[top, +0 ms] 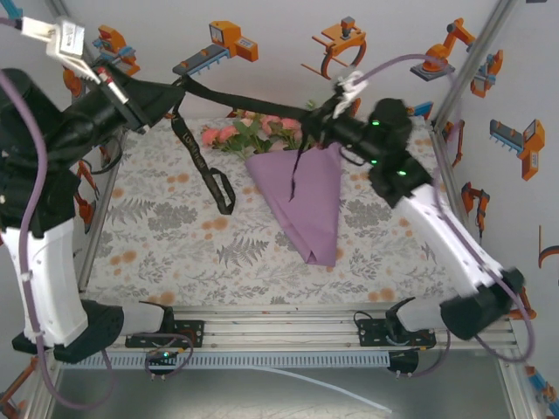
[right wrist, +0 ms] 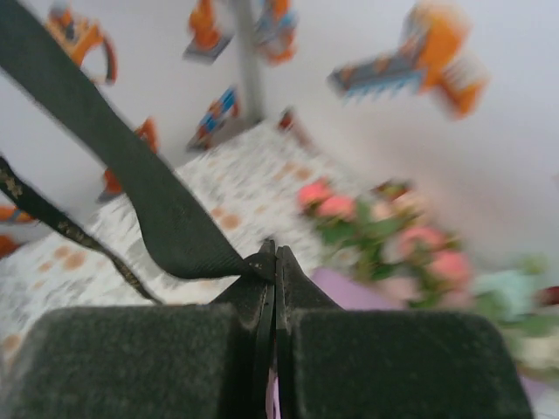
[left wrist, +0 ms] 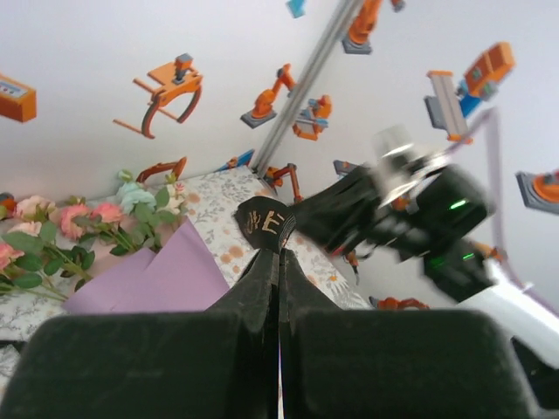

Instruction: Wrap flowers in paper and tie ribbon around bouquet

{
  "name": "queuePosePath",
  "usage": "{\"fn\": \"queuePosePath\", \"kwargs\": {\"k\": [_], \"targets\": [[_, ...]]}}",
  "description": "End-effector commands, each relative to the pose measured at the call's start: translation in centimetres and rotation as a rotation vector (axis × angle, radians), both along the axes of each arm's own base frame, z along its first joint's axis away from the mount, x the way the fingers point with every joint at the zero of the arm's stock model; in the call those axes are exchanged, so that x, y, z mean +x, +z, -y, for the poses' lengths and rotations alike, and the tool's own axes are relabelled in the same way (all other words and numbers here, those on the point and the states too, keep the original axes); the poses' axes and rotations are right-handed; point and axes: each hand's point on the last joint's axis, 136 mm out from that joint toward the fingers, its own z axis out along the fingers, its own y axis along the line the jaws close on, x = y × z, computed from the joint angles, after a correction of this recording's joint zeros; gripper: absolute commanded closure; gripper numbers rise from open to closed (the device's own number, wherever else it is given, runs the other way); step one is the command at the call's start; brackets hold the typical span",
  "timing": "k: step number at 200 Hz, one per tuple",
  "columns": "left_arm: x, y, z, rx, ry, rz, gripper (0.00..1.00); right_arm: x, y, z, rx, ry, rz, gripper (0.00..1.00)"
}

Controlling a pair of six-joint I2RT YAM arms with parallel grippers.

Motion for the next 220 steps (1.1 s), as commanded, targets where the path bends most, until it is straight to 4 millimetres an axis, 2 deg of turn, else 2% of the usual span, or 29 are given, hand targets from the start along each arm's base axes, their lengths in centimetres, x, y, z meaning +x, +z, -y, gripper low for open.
{"fn": "queuePosePath", "kwargs": {"k": [1, 19, 36, 59, 71, 81, 85, 99, 109, 126, 142, 155, 164, 180, 189, 194, 202, 220], "targets": [[-2.2, -2.8, 2.6, 0.075, -0.185, -0.023, 1.0, -2.8, 1.4, 7.3, -0.181, -0.298, 0.044, 1.0], [-3.1, -7.0, 4.9, 0.114, -0.305, -0.113, 1.0, -4.1, 1.4, 12.3, -0.189, -0.507, 0.03, 1.0], [-3.6, -13.1, 8.3, 0.158, -0.425, -0.276, 1.0, -4.4, -1.6, 16.1, -0.162, -0.69, -0.044, 1.0], [-4.7, -24.6, 14.3, 0.325, -0.527, -0.514, 1.0, -4.4, -8.1, 20.3, -0.153, -0.921, -0.181, 1.0], [-4.3, -30.6, 16.8, 0.387, -0.511, -0.619, 1.0, -4.0, -12.2, 21.3, -0.177, -0.986, -0.254, 1.0], [-4.2, -34.9, 18.5, 0.406, -0.532, -0.699, 0.89, -3.6, -15.9, 22.4, -0.212, -1.066, -0.316, 1.0], [-4.0, -36.3, 19.0, 0.414, -0.526, -0.722, 0.84, -3.5, -17.3, 23.0, -0.218, -1.101, -0.342, 1.0], [-3.4, -40.2, 20.3, 0.448, -0.507, -0.757, 0.81, -3.4, -21.6, 25.2, -0.21, -1.204, -0.43, 1.0], [-2.6, -42.1, 20.4, 0.48, -0.463, -0.777, 0.66, -3.5, -24.4, 27.3, -0.162, -1.279, -0.508, 1.0], [-0.8, -42.8, 19.1, 0.537, -0.345, -0.739, 0.5, -4.3, -28.1, 30.7, -0.031, -1.389, -0.62, 1.0], [2.2, -42.0, 15.8, 0.523, -0.149, -0.704, 0.38, -5.1, -30.7, 32.0, 0.049, -1.434, -0.689, 1.0], [5.4, -42.3, 10.7, 0.503, 0.105, -0.761, 0.37, -5.6, -32.2, 32.4, 0.062, -1.458, -0.723, 1.0], [7.3, -43.2, 6.1, 0.512, 0.313, -0.817, 0.37, -5.9, -32.7, 32.7, 0.072, -1.479, -0.729, 1.0], [8.8, -45.3, -1.7, 0.602, 0.643, -0.891, 0.37, -6.5, -33.2, 33.4, 0.08, -1.532, -0.739, 1.0], [9.5, -46.3, -4.4, 0.662, 0.745, -0.908, 0.37, -6.7, -33.2, 33.7, 0.087, -1.56, -0.739, 1.0], [10.0, -47.0, -5.1, 0.697, 0.754, -0.911, 0.37, -6.7, -33.1, 33.8, 0.089, -1.562, -0.738, 1.0], [10.6, -48.2, -5.2, 0.736, 0.713, -0.931, 0.36, -6.6, -33.1, 33.7, 0.09, -1.552, -0.741, 1.0], [11.0, -51.1, -4.0, 0.807, 0.567, -1.012, 0.36, -6.2, -32.7, 33.4, 0.085, -1.525, -0.74, 1.0]]}}
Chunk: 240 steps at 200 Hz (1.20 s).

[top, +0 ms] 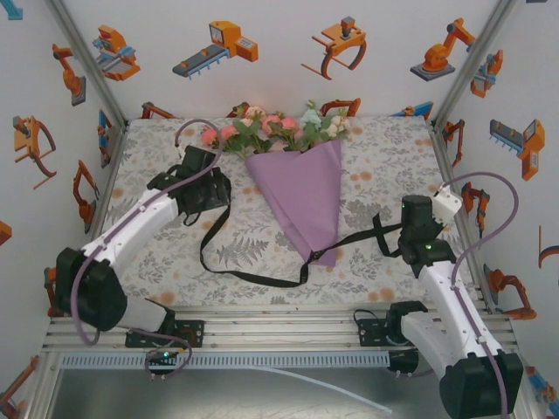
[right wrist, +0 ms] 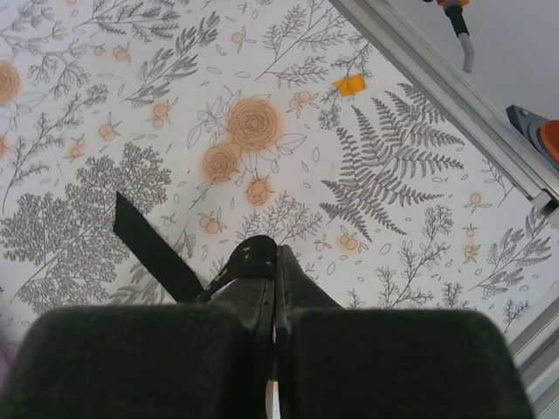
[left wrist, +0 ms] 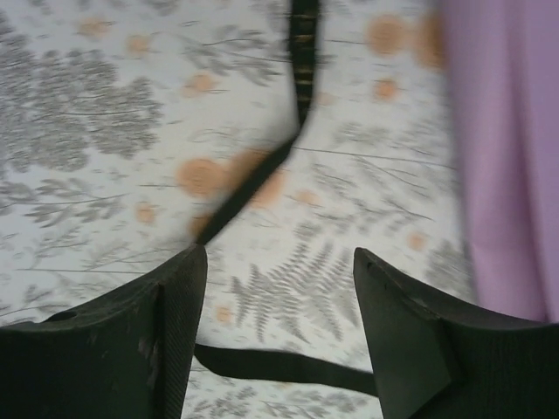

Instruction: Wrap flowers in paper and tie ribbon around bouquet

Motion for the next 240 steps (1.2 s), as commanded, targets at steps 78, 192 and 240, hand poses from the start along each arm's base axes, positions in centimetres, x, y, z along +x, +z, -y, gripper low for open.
{"fn": "queuePosePath", "kwargs": {"k": [78, 192, 240], "targets": [[2.0, -10.9, 1.3, 0.127, -0.187, -0.302, 0.41, 0.1, 0.4, -0.5, 0.061, 0.004, 0.045, 1.0], [-7.5, -4.2, -9.1, -0.111, 0.415, -0.073, 1.0, -11.1, 7.5, 7.8, -0.311, -0.569, 0.222, 1.0], [-9.7, -7.4, -11.0, -0.119, 0.575, -0.144, 1.0, -13.0, 7.2, 8.8, -0.359, -0.692, 0.245, 1.0]]}}
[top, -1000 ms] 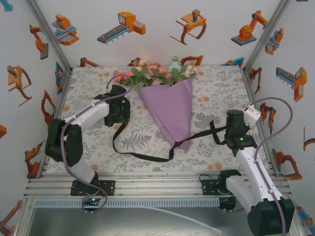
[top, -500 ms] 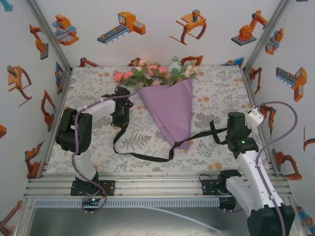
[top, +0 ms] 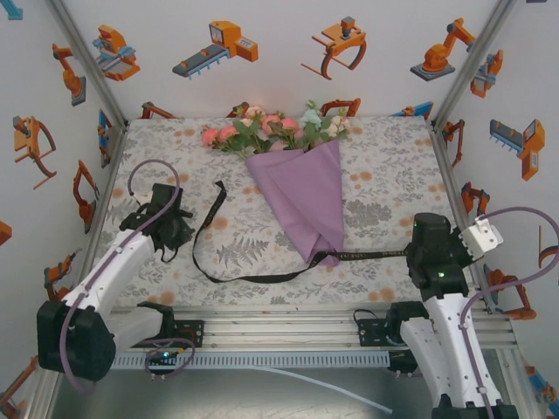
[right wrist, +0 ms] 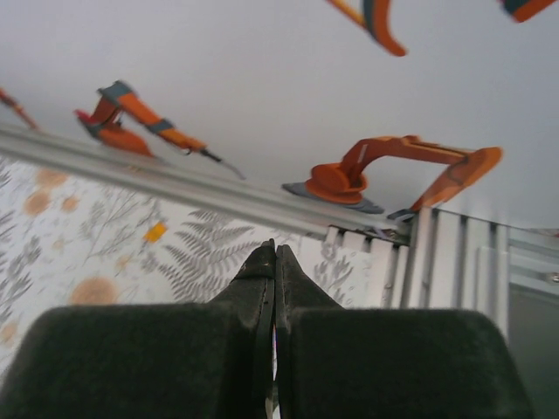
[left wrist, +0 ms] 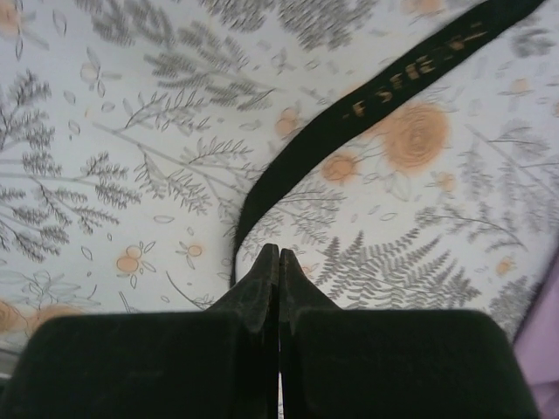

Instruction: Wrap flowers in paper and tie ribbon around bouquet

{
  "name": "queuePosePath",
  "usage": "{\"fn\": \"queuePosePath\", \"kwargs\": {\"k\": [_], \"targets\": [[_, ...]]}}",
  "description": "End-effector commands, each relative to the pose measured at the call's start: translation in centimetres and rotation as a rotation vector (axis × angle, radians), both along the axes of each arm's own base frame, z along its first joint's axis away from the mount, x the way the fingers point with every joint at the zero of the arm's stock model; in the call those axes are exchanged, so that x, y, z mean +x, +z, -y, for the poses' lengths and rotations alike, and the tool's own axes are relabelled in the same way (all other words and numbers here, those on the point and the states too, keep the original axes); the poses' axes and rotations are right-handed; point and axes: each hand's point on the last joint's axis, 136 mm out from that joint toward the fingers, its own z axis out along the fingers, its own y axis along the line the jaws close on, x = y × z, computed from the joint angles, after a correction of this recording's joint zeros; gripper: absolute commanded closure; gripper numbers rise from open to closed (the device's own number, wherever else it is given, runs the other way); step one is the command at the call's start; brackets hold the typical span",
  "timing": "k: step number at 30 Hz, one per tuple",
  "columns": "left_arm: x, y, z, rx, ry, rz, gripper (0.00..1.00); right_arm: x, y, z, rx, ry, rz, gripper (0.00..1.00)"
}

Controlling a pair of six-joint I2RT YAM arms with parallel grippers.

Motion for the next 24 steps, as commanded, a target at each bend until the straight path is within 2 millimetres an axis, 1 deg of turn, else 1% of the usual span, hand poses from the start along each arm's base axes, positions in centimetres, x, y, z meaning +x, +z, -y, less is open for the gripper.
{"fn": "queuePosePath", "kwargs": {"k": [1, 2, 3, 4, 5, 6, 7, 8, 9, 10, 11, 12, 13, 14, 15, 16, 17, 19, 20, 22, 23, 24], "targets": [[-1.6, -2.1, -1.8, -0.002, 0.153, -0.082, 1.0, -1.9, 0.4, 0.9, -0.048, -0.122, 0.053, 1.0], [-1.5, -2.3, -2.2, -0.012, 0.169, -0.093, 1.0, -1.8, 0.2, 0.9, -0.033, -0.116, 0.071, 1.0], [-1.0, -2.6, -1.9, -0.051, 0.145, -0.094, 1.0, -1.0, 0.0, 0.7, -0.001, -0.078, 0.093, 1.0], [0.9, -2.1, -0.1, -0.133, 0.052, -0.041, 1.0, 1.3, -0.6, -0.1, 0.042, 0.037, 0.087, 1.0], [2.4, -1.2, 2.2, -0.206, -0.071, 0.014, 1.0, 4.6, -1.2, -1.6, 0.079, 0.227, 0.085, 1.0], [4.1, 1.0, 5.7, -0.289, -0.234, 0.112, 1.0, 9.2, -2.5, -5.6, 0.137, 0.561, 0.092, 1.0], [5.3, 4.0, 9.2, -0.328, -0.387, 0.234, 0.92, 10.8, -3.3, -8.0, 0.209, 0.71, 0.133, 1.0], [5.5, 6.5, 11.9, -0.332, -0.504, 0.316, 0.82, 11.8, -4.0, -9.7, 0.293, 0.786, 0.198, 1.0], [5.9, 9.7, 14.7, -0.346, -0.599, 0.398, 0.73, 12.5, -4.8, -11.0, 0.338, 0.853, 0.213, 1.0], [6.1, 12.2, 17.3, -0.359, -0.669, 0.443, 0.68, 13.2, -5.8, -12.2, 0.386, 0.907, 0.193, 1.0], [6.1, 13.8, 19.5, -0.375, -0.715, 0.467, 0.64, 13.6, -6.5, -13.0, 0.424, 0.94, 0.16, 1.0], [6.2, 15.2, 22.2, -0.409, -0.764, 0.473, 0.59, 14.2, -7.6, -14.1, 0.475, 0.987, 0.107, 1.0], [6.2, 15.9, 25.2, -0.451, -0.826, 0.458, 0.51, 14.8, -8.4, -15.6, 0.525, 1.056, 0.065, 1.0], [6.2, 16.0, 27.4, -0.466, -0.861, 0.431, 0.45, 15.3, -9.1, -16.8, 0.563, 1.114, 0.03, 1.0], [6.6, 15.5, 29.1, -0.441, -0.861, 0.386, 0.39, 15.8, -9.6, -17.9, 0.61, 1.163, 0.0, 1.0], [6.9, 14.9, 30.4, -0.406, -0.862, 0.347, 0.34, 16.2, -10.1, -19.1, 0.658, 1.209, -0.012, 1.0], [7.3, 13.9, 31.3, -0.377, -0.861, 0.312, 0.31, 16.5, -10.5, -20.0, 0.691, 1.249, -0.018, 1.0], [7.7, 13.1, 34.1, -0.419, -0.922, 0.298, 0.19, 17.0, -11.7, -21.7, 0.738, 1.304, -0.064, 1.0], [7.9, 12.7, 35.0, -0.443, -0.922, 0.294, 0.15, 17.1, -12.1, -22.4, 0.738, 1.328, -0.092, 1.0], [8.9, 10.8, 35.9, -0.476, -0.887, 0.266, 0.09, 17.4, -12.5, -23.4, 0.724, 1.353, -0.132, 1.0], [9.3, 9.6, 36.3, -0.478, -0.871, 0.237, 0.07, 17.5, -12.6, -24.0, 0.715, 1.377, -0.139, 1.0], [9.7, 8.7, 36.7, -0.473, -0.871, 0.212, 0.07, 17.6, -12.7, -24.2, 0.714, 1.379, -0.149, 1.0]]}}
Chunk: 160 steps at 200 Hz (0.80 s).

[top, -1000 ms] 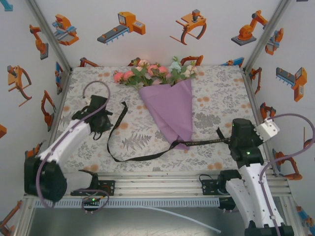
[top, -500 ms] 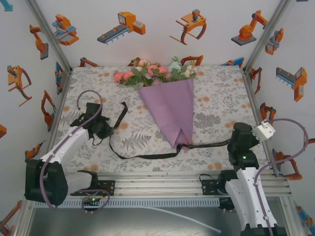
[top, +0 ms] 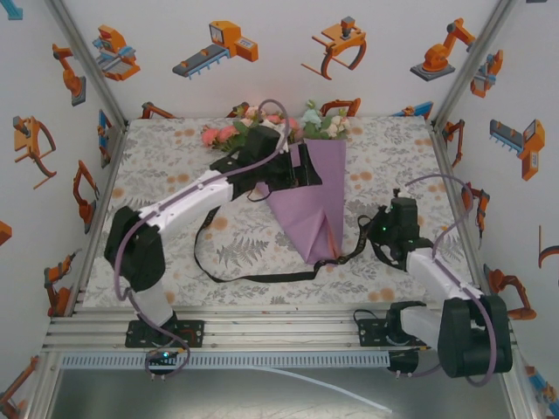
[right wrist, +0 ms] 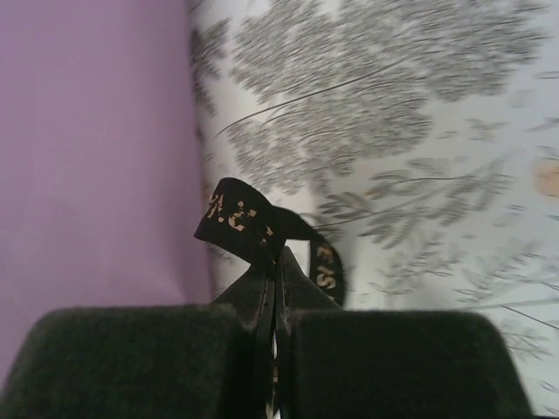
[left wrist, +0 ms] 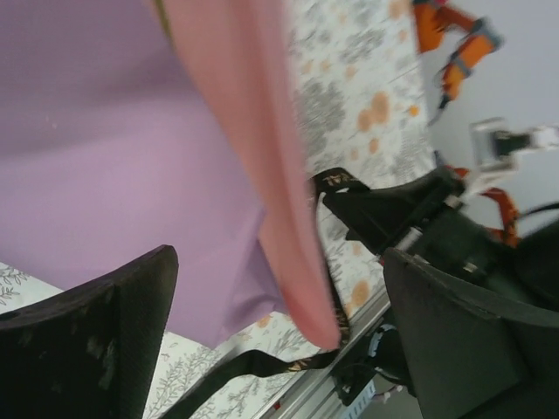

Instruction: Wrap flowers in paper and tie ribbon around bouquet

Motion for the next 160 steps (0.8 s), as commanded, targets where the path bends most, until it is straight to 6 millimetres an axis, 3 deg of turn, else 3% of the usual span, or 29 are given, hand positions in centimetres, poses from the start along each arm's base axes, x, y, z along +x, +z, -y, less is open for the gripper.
{"fn": "queuePosePath", "kwargs": {"k": [1, 19, 40, 54, 86, 106, 129, 160], "targets": [[1.0, -3.0, 0.8, 0.028, 0.011, -0.085, 0.07, 1.6, 2.5, -2.5, 0.024, 0.113, 0.089, 1.0], [1.5, -4.0, 1.7, 0.006, -0.005, -0.085, 0.2, 1.8, 2.7, -3.0, 0.029, 0.135, 0.09, 1.0], [1.3, -3.8, 2.5, -0.066, -0.039, -0.081, 0.64, 1.8, 2.8, -4.4, 0.04, 0.198, 0.083, 1.0], [1.4, -3.7, 2.1, -0.091, -0.033, -0.079, 0.8, 1.6, 2.3, -5.6, 0.028, 0.249, 0.062, 1.0], [1.5, -4.0, 0.9, -0.144, -0.021, -0.084, 0.81, 2.0, 2.4, -9.3, 0.11, 0.347, 0.058, 1.0], [1.9, -4.3, -0.2, -0.145, 0.007, -0.1, 1.0, 2.7, 1.9, -9.0, 0.081, 0.318, 0.039, 1.0], [2.7, -3.4, -1.8, -0.149, 0.039, -0.063, 1.0, 3.0, 2.0, -8.8, 0.038, 0.326, 0.034, 1.0], [4.5, -4.8, -4.0, -0.149, 0.084, -0.07, 1.0, 2.8, 1.6, -9.5, 0.053, 0.373, 0.007, 1.0]]}}
